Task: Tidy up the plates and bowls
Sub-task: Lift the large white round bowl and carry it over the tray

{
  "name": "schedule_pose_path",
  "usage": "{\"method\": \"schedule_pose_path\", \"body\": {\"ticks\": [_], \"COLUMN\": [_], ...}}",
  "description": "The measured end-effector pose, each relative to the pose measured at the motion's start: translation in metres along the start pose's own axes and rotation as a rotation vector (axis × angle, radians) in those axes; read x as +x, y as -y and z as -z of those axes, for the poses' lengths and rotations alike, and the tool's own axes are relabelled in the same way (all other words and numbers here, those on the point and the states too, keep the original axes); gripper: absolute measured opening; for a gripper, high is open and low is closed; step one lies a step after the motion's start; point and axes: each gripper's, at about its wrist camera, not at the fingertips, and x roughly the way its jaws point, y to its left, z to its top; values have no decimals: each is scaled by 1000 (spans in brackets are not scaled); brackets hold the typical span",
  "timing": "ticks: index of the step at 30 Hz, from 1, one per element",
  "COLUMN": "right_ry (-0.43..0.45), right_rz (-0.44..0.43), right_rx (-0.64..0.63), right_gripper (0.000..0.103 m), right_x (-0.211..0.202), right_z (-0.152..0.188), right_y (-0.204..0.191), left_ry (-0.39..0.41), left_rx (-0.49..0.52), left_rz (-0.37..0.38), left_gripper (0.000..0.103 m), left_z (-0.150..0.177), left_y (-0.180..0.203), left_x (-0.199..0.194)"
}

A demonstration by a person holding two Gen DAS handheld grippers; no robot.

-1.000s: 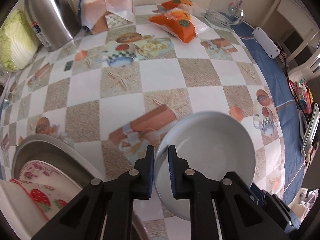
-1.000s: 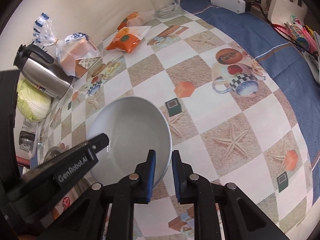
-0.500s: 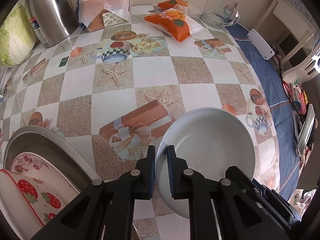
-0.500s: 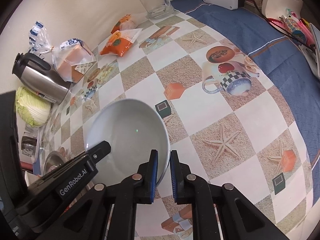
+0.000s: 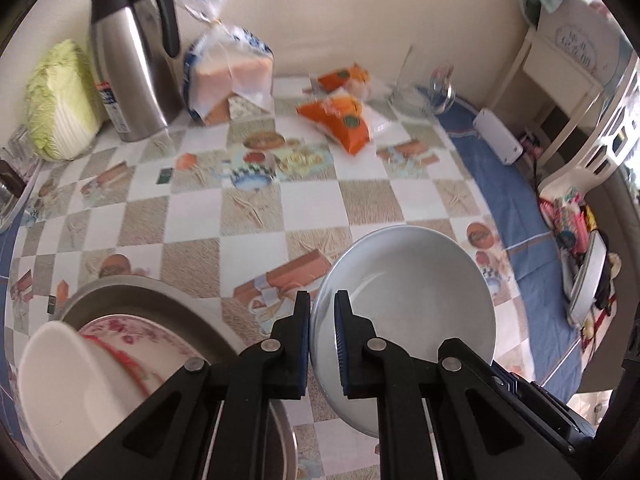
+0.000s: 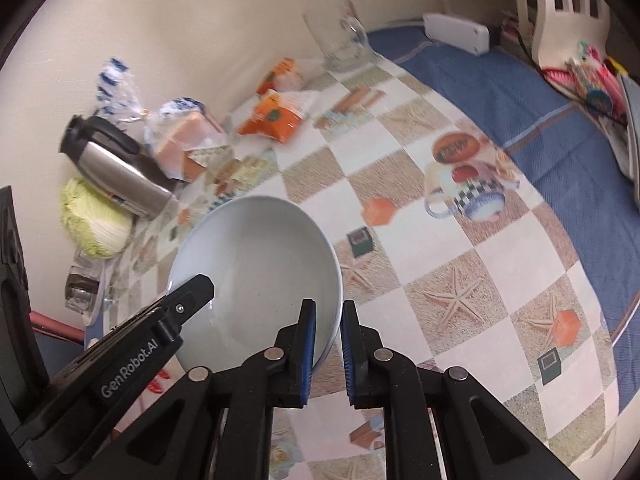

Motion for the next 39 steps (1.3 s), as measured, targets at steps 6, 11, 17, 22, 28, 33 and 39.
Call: {"method": "schedule_pose_path", "body": {"ticks": [6,11,17,22,28,33,39], "right_ry": [54,77,87,87,69,56,35], "right_rz": [-34,-63,-103,-116,-157,-169,-175], "right_rx": [-49,-116,-176,-248,-317,-366,-416], "right_gripper": [14,14,14,14,14,14,14], "right_x": [-27,-42,-52,-56,-54,-51,-45], "right_z": [4,12,25,39,55,68,83], "right_y": [-22,-47,-74,-102,-133,-156,-180], "left_ry": [80,147,189,209,236,246,248], "left_rx": [-33,-78,-144,-198,-271,-328,-382], "left_rz": [7,5,15,-1,-1,-13,-16], "left_gripper": [12,12,12,12,12,12,12], "left_z": [6,13,26,40,56,70,81], "left_y": [-15,-38,-67,-93,-129,-155,-179], "left_x": [-35,-67,-91,-103,-119,-127,-131]}}
